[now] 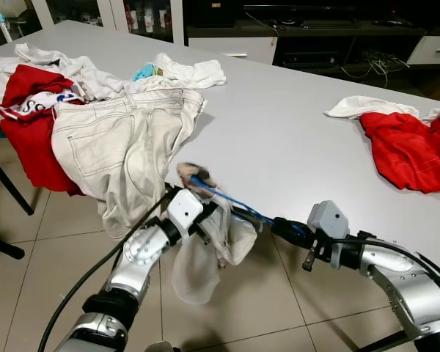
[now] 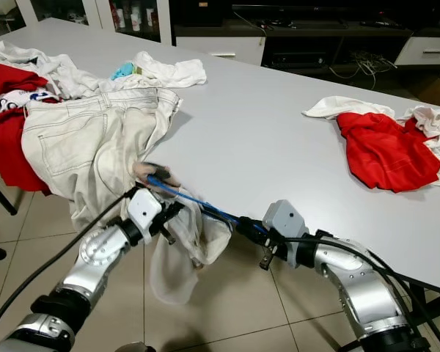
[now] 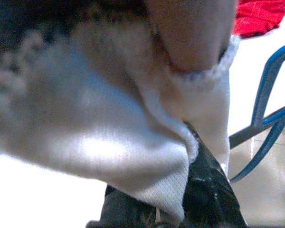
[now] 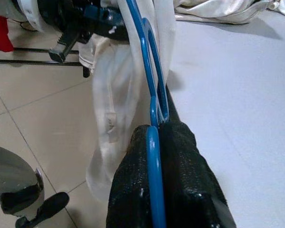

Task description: Hang hanger

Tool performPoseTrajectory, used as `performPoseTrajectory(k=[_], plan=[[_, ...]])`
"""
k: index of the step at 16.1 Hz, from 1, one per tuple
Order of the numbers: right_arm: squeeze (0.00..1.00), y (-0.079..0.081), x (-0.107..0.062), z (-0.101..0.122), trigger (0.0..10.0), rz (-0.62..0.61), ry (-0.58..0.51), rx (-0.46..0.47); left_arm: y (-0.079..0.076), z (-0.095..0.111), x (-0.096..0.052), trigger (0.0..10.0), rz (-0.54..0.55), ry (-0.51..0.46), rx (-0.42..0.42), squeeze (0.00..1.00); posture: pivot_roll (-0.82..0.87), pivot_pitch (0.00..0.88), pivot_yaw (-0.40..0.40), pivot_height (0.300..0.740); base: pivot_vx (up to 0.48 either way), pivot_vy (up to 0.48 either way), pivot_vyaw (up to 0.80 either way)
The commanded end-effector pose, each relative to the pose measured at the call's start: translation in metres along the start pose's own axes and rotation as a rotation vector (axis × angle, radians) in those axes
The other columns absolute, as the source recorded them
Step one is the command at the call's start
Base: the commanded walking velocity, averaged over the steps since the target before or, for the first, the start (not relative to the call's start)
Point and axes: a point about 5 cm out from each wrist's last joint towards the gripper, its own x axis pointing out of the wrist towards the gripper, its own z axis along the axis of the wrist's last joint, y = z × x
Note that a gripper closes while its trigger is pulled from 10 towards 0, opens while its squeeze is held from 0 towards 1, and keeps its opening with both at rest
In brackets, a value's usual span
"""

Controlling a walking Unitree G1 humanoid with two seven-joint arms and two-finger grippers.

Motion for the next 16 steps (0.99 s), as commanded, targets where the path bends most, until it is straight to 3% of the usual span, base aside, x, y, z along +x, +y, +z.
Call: performPoseTrajectory(k=[1, 5, 6, 7, 10, 12, 16], plan=[[0.0, -0.011, -0.002, 0.03, 10.0, -0.017, -0.105, -0.074, 0.001, 0.015, 0.01, 10.0, -0.053, -0.035, 0.041, 0.0, -0.04, 0.0, -0.016, 0.74, 0.0, 0.0, 0.0], [0.0, -0.02, -0.003, 0.041, 10.0, -0.059, -0.135, -0.064, 0.005, 0.035, 0.014, 10.0, -0.112, -0.091, 0.034, 0.0, -0.04, 0.0, -0.015, 0.74, 0.0, 0.0, 0.0], [0.0, -0.025, -0.003, 0.049, 10.0, -0.087, -0.175, -0.039, 0.013, 0.054, 0.018, 10.0, -0.109, -0.152, 0.006, 0.0, -0.04, 0.0, -0.015, 0.74, 0.0, 0.0, 0.0], [0.0, -0.026, -0.003, 0.051, 10.0, -0.094, -0.186, -0.032, 0.016, 0.06, 0.019, 10.0, -0.107, -0.169, -0.004, 0.0, -0.04, 0.0, -0.015, 0.74, 0.0, 0.0, 0.0], [0.0, -0.031, -0.002, 0.059, 10.0, -0.128, -0.227, -0.009, 0.029, 0.078, 0.022, 10.0, -0.082, -0.226, -0.048, 0.0, -0.04, 0.0, -0.016, 0.74, 0.0, 0.0, 0.0], [0.0, -0.045, -0.003, 0.068, 10.0, -0.237, -0.283, 0.034, 0.041, 0.094, 0.023, 10.0, -0.047, -0.279, -0.124, 0.0, -0.04, 0.0, -0.016, 0.74, 0.0, 0.0, 0.0], [0.0, -0.056, -0.006, 0.068, 10.0, -0.316, -0.255, 0.035, 0.053, 0.105, 0.027, 10.0, -0.003, -0.309, -0.148, 0.0, -0.04, 0.0, -0.016, 0.74, 0.0, 0.0, 0.0]])
